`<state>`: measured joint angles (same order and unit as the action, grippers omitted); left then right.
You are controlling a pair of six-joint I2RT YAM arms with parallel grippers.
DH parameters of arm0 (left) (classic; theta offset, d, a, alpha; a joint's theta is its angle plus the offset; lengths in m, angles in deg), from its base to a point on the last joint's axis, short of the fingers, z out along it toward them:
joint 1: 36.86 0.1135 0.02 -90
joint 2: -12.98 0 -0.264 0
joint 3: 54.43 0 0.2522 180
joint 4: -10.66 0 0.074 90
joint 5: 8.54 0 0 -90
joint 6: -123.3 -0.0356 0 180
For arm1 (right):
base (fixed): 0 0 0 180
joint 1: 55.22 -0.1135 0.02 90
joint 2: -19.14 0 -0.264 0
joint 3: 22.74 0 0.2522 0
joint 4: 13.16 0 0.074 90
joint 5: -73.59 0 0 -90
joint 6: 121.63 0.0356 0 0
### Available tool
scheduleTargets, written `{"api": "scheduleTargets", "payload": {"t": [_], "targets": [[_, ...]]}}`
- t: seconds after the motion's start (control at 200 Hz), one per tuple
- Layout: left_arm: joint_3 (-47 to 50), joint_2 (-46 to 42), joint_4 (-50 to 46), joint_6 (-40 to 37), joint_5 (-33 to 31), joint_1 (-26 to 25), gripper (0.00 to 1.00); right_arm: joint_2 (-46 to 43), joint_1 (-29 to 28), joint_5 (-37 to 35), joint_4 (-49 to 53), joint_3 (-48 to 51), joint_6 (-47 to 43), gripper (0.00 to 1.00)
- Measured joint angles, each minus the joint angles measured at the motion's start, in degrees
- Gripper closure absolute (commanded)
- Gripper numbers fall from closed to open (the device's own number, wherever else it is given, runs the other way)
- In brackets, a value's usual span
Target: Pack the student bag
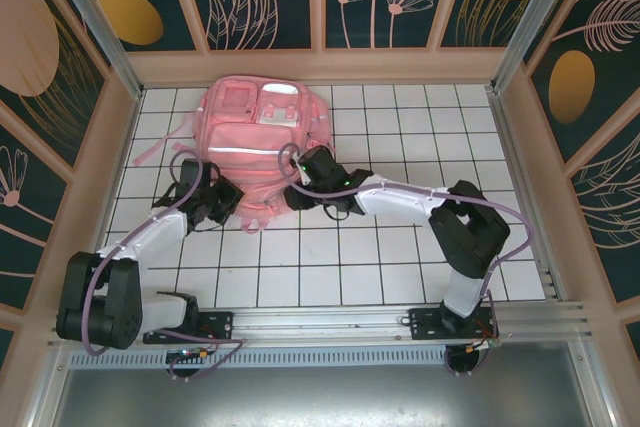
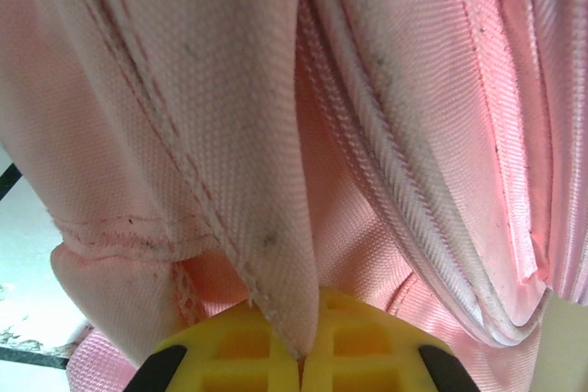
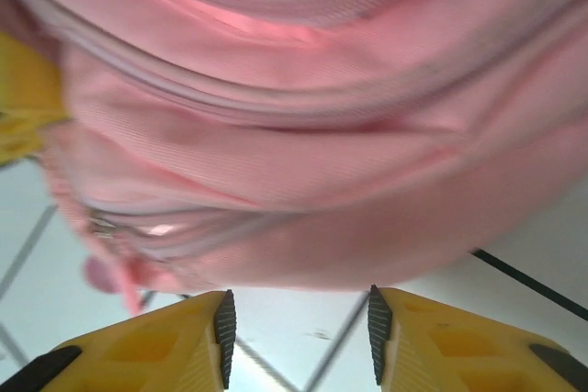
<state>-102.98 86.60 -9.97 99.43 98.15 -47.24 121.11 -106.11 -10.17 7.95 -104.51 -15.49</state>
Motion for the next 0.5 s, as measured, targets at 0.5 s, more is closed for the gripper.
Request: {"api": "scheduleTargets", "payload": {"t": [0.5], "targets": [[-0.1, 0.4, 0.4, -0.2, 0.8, 0.3, 1.00, 7.1, -5.0, 6.7, 2.6, -6.0, 0.3, 0.66]]}}
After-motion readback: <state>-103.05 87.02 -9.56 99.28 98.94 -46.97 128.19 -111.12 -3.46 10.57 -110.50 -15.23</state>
